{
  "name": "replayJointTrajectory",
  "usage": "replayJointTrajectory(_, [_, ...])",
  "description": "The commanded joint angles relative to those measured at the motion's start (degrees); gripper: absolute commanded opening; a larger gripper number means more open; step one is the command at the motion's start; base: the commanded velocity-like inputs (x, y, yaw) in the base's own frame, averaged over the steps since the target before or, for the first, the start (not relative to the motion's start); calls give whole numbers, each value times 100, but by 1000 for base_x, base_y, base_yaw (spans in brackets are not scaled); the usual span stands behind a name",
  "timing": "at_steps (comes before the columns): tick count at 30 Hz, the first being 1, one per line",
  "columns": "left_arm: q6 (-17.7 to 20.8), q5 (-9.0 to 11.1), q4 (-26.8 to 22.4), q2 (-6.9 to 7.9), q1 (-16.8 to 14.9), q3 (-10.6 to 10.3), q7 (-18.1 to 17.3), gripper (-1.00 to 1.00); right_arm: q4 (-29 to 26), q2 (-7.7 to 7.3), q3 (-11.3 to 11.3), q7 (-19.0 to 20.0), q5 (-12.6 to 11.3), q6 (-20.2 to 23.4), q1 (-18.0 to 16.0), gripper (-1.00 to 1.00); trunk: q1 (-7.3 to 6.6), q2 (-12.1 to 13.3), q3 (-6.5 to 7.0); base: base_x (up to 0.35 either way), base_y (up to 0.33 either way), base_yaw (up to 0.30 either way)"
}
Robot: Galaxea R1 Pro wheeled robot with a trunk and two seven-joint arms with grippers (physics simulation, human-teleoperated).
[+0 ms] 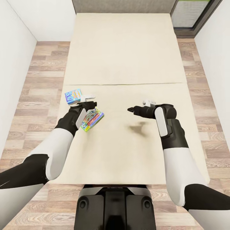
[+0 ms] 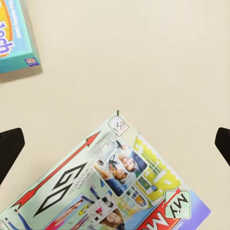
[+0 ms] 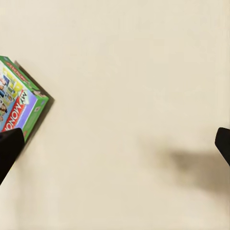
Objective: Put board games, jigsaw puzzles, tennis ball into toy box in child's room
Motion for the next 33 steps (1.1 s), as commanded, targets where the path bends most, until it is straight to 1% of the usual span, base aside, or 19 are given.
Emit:
replayJointTrajectory(1, [25, 10, -9, -5, -4, 22, 8, 100, -3, 6, -15, 24, 12, 27, -3, 100, 2, -6, -12, 0, 0, 0])
replayJointTrajectory(10, [-13, 5, -9, -28, -21, 27, 69, 100, -17, 14, -15, 37, 12, 27, -19, 100, 2, -6, -87, 0, 0, 0])
replayJointTrajectory(16, [-93, 0, -6, -42, -43, 20, 294, 100, -85, 14, -20, 38, 12, 27, -21, 100, 2, -6, -142, 0, 0, 0])
replayJointTrajectory(19, [-111, 0, -3, -44, -46, 15, 339, 100, -93, 15, -20, 38, 8, 27, -29, 100, 2, -6, -169, 0, 0, 0])
replayJointTrajectory(26, [-126, 3, -1, -45, -49, 11, 378, 100, -99, 15, -21, 39, 6, 27, -36, 100, 2, -6, -224, 0, 0, 0])
replayJointTrajectory(33, [-129, 4, 0, -45, -49, 11, 385, 100, -106, 17, -21, 39, 11, 27, -37, 100, 2, -6, -252, 0, 0, 0])
